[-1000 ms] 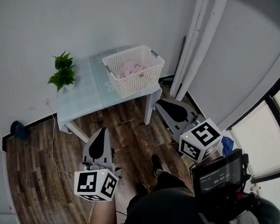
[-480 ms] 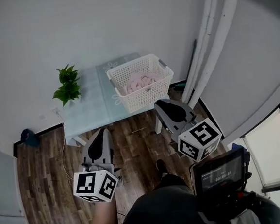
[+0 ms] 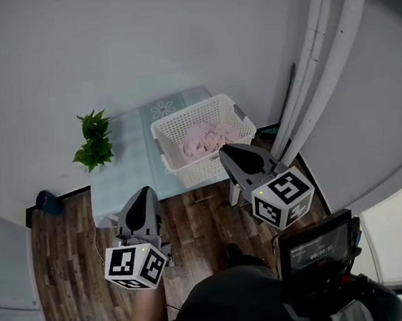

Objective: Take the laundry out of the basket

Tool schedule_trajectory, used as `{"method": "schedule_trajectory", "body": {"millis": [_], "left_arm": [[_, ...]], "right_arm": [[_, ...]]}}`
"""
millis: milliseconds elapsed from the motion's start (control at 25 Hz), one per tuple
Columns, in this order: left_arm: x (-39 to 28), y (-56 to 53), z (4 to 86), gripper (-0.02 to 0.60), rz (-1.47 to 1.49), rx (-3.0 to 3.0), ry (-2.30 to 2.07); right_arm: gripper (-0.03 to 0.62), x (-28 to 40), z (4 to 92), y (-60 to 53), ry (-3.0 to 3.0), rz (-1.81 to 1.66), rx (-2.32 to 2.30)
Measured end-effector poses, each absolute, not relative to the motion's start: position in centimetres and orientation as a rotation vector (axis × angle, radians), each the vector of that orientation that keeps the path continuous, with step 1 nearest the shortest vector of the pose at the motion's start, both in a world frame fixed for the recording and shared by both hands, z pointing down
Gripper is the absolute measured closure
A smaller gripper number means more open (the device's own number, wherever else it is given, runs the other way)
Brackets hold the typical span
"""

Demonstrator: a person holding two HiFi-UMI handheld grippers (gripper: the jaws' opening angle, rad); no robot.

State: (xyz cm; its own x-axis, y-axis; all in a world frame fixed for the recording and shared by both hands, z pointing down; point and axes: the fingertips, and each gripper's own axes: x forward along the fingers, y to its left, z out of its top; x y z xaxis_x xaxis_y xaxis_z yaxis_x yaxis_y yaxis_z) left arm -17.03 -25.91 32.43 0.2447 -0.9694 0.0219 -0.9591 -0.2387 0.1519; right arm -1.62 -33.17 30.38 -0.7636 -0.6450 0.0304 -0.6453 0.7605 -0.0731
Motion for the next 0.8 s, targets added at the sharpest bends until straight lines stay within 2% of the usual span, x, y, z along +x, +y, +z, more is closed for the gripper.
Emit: {"method": "schedule_trajectory", "body": {"millis": [440,800], "left_arm": [[-14.4,-34.9,33.2,0.573,-0.022,2.295,-1.909],[-15.7,-39.0,33.6,0.573,0.066,2.204,-2.015]], "right_arm": [[0.569,0.3,32.2,-42.1,-2.944,0.133,0.915],[0.445,-1.3,34.2,-46.9,-2.919,0.135,0.756]]}}
